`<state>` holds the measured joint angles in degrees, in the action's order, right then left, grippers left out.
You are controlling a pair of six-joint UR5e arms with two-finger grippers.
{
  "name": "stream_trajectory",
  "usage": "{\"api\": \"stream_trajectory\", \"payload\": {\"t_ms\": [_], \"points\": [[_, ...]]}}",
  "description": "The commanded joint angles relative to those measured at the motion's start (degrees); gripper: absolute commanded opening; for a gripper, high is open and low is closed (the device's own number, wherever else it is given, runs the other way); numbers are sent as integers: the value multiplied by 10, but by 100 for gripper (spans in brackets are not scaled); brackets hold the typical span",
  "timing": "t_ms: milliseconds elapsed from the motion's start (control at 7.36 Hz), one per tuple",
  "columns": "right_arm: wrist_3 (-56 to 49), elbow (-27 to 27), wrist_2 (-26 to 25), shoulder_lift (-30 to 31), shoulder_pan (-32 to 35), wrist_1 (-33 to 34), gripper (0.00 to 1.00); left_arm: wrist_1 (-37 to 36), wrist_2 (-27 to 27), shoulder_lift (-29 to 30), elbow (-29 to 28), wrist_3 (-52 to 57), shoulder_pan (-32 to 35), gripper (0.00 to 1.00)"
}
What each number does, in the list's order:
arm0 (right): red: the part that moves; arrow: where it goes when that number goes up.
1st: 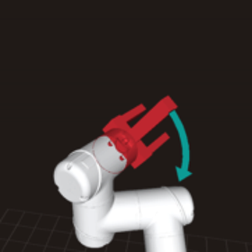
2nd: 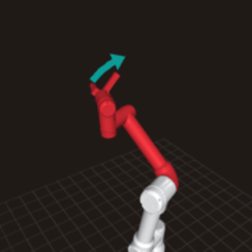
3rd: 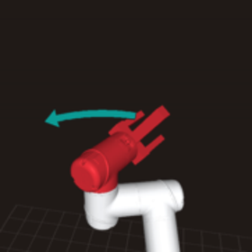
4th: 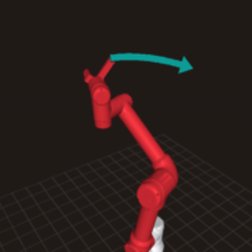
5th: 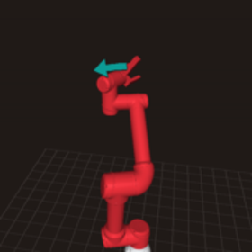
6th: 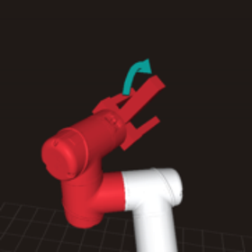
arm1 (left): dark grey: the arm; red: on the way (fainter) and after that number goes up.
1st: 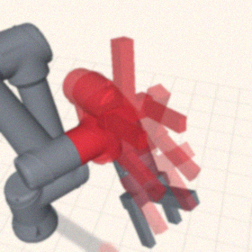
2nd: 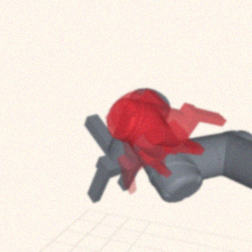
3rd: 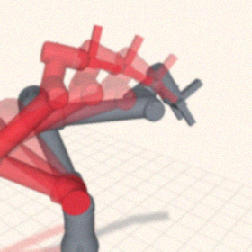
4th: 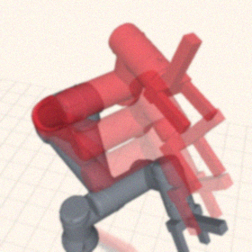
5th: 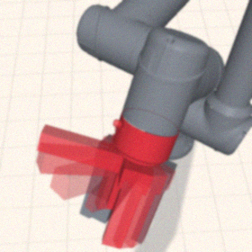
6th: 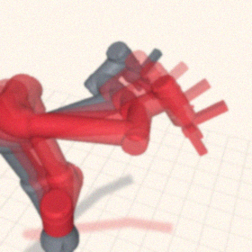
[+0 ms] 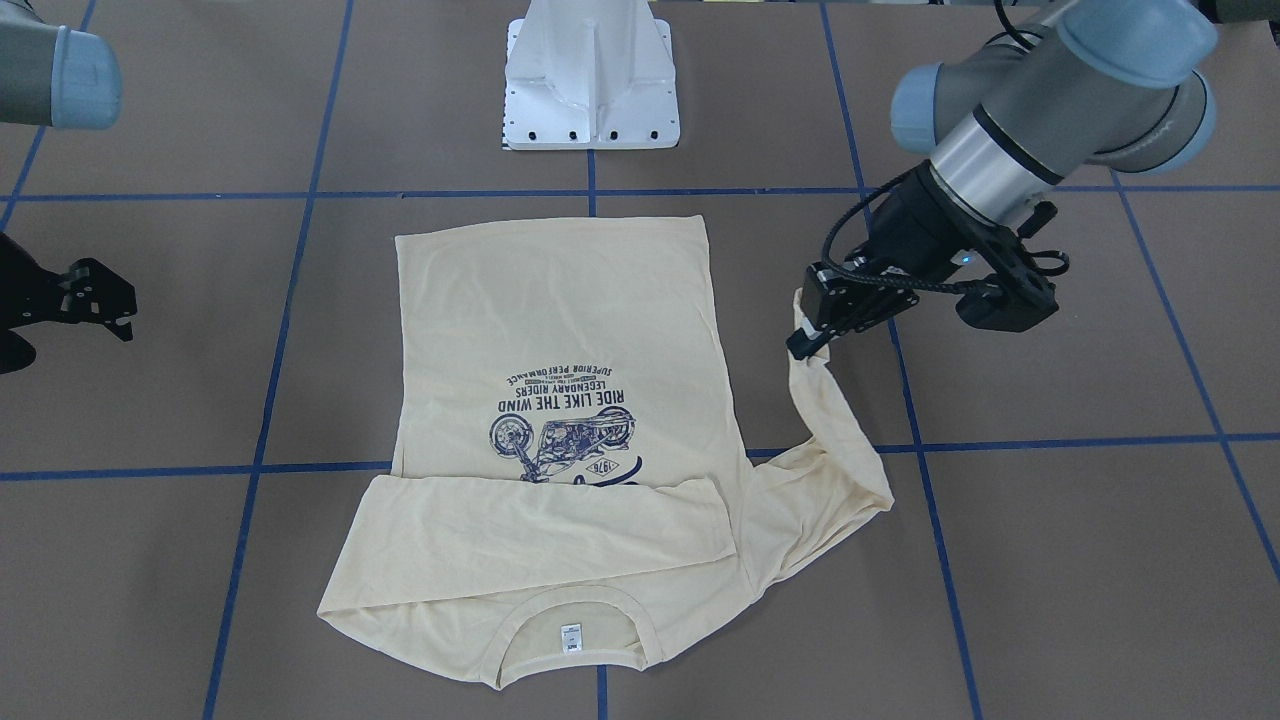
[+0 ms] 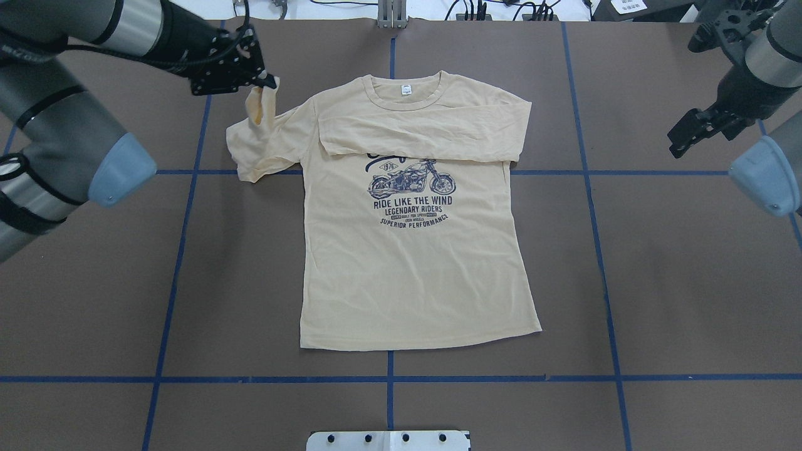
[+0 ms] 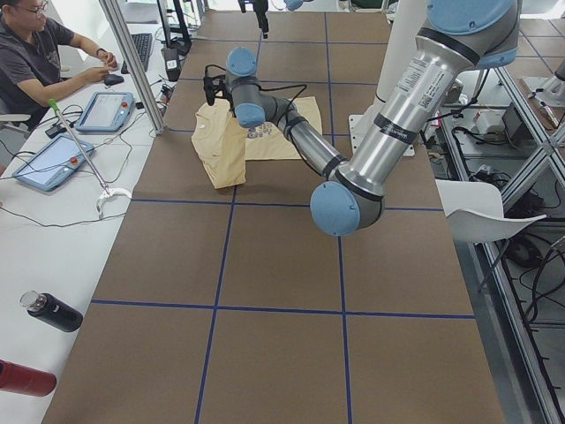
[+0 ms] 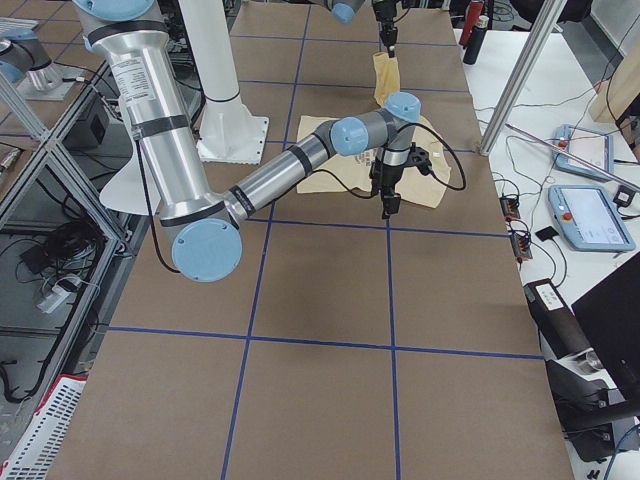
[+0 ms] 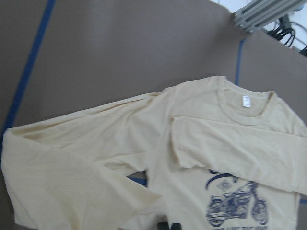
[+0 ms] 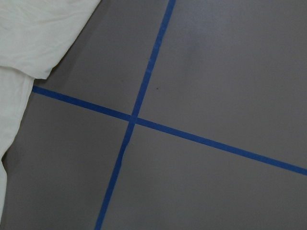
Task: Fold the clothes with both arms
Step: 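Carry the sleeve across the shirt toward the far shoulder with the left gripper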
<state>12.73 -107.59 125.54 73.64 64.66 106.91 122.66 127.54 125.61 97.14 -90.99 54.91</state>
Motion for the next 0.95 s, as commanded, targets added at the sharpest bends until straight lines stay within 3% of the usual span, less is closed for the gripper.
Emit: {"api": "stream_trajectory", "payload": {"t_ms": [0, 136, 272, 543, 815], "points": [[-10, -15, 1, 33, 10, 1, 100, -3, -3, 121, -51, -109, -27, 0], [-10, -15, 0, 37, 11, 2, 100, -2, -6, 184, -118, -138, -48, 0], [-10, -16, 0, 40, 13, 2, 100, 11, -23, 209, -168, -146, -72, 0], [-9, -15, 0, 40, 13, 1, 100, 87, -107, 207, -232, -147, -110, 0], [-7, -14, 1, 38, 13, 1, 100, 185, -127, 215, -328, -144, -117, 0]]}}
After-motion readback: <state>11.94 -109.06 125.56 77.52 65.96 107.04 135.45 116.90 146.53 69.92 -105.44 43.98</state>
